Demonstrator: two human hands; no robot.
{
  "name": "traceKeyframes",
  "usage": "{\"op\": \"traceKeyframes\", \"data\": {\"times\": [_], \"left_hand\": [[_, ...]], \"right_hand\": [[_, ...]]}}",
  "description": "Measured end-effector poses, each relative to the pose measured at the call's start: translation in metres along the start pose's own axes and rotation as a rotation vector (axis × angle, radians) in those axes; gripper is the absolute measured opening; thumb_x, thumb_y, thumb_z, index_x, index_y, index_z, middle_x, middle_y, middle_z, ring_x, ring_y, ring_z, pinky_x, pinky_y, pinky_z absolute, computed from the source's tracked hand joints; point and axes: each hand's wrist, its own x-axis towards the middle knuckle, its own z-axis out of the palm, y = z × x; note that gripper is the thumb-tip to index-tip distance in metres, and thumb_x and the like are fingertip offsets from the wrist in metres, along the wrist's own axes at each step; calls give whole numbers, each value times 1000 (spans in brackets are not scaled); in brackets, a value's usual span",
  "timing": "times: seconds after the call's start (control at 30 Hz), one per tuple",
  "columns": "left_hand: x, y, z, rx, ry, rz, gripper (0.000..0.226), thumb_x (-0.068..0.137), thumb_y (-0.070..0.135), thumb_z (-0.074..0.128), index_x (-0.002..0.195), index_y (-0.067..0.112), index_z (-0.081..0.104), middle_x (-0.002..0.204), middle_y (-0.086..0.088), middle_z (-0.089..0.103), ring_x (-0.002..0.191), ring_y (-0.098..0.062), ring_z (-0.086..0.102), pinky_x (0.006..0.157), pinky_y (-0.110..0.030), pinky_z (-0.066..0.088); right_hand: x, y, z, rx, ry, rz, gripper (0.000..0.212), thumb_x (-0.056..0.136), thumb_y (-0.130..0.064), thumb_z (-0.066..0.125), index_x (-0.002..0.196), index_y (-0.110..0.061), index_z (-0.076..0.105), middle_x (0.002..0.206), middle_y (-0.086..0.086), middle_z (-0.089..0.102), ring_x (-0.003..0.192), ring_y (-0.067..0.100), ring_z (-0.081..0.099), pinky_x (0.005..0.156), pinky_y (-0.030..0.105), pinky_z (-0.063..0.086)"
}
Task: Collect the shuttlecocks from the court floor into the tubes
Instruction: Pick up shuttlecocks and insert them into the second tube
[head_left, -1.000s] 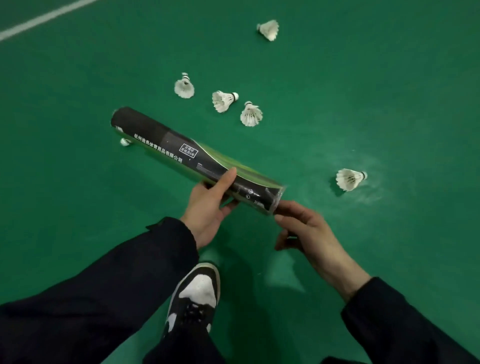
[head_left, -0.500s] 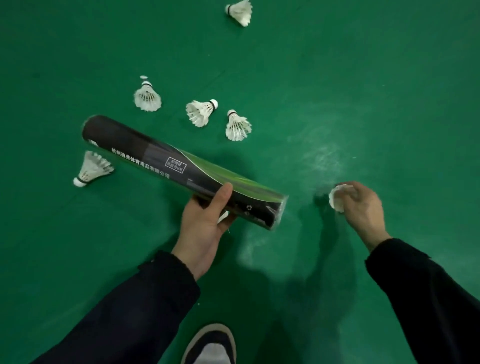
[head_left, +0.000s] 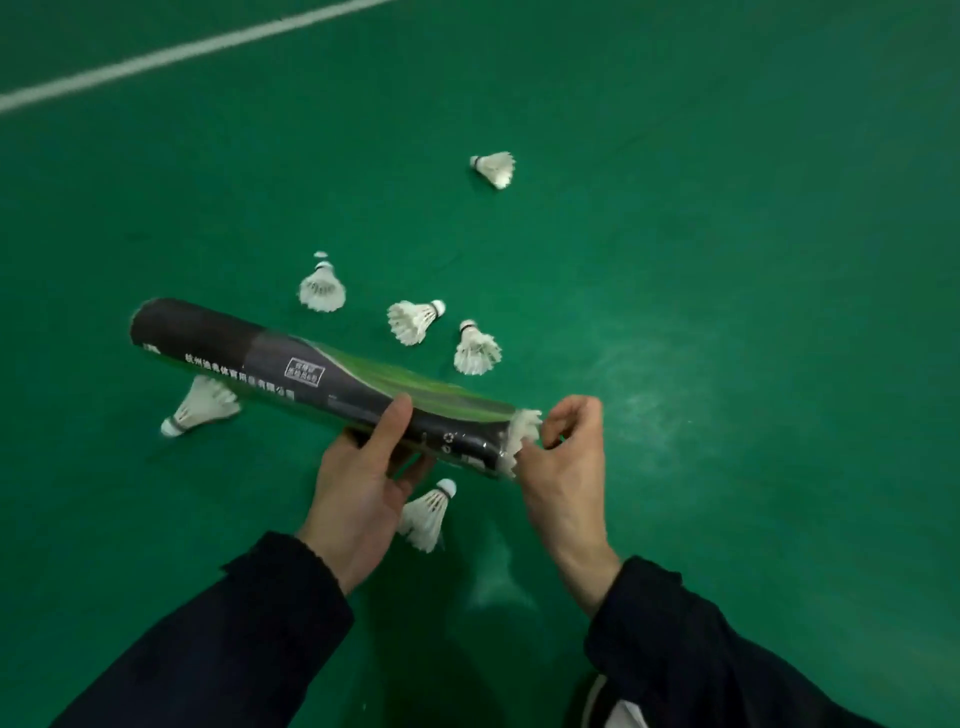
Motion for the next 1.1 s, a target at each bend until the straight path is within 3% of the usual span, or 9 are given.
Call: {"op": "traceKeyframes", "data": {"times": [0.13,0.27,0.4,0.47,0.6,0.67,0.8,1.0,1.1], "left_hand": [[-20,2,-36,-85,109,106,41,92,32,74,122,7,64,111,-6,76,99,-18,72,88,-34,59],[-34,10,-53,-156,155,164,44,91,33,73,125,7,61,108,-7,76,100,-19,72,86,-32,59],[-50,-4,-56,-117,136,193,59,88,38,73,130,-1,58,120,-15,75,114,-29,71,94,-36,58],[-56,-10,-62,-91,134,215,62,87,37,74,131,-3,56,119,-15,74,112,-28,71,98,-39,57],[-51,-5,-85,-143,222,213,52,92,32,72,130,2,55,122,-14,73,115,-27,70,92,-34,60],[-44,-4,-95,-150,286,179,47,94,32,72,127,4,54,122,-18,70,118,-29,69,93,-34,60],[-37,-9,-105,-122,348,134,57,90,34,77,130,4,50,113,-14,69,114,-29,68,94,-37,60],[-32,-12,-117,-169,375,131,47,91,33,75,122,6,52,120,-19,68,122,-34,67,95,-39,59],[-36,-16,-107,-199,287,94,45,84,35,77,113,7,57,118,-18,67,112,-30,67,90,-37,60]], "right_hand": [[-32,1,33,228,-201,-167,26,85,5,59,80,-18,48,76,3,50,68,11,44,60,28,37],[-54,-14,29,265,-595,-206,20,106,-10,45,105,-13,65,68,-25,60,58,-10,53,57,8,39],[-60,-24,28,23,-931,-178,43,106,-30,49,77,-52,71,51,-26,56,48,-6,50,56,11,34],[-59,-22,29,43,-1006,-173,27,105,-33,50,93,-47,70,66,-22,68,49,1,53,48,17,37],[-50,11,35,180,-653,-115,20,99,-39,53,99,-30,71,101,-3,74,54,12,58,47,25,39],[-35,37,38,-199,-476,-292,16,95,-41,61,107,-33,68,112,-9,68,63,4,57,63,30,48],[-11,76,44,-933,-672,-445,34,94,-41,59,127,-37,62,129,-3,55,101,20,64,80,39,56],[-22,30,36,93,-435,-48,13,95,-10,65,91,-18,75,83,4,75,72,10,63,66,24,51],[-38,17,52,57,-549,-48,14,94,-3,64,88,-15,69,77,-3,70,67,6,58,63,23,48]]}}
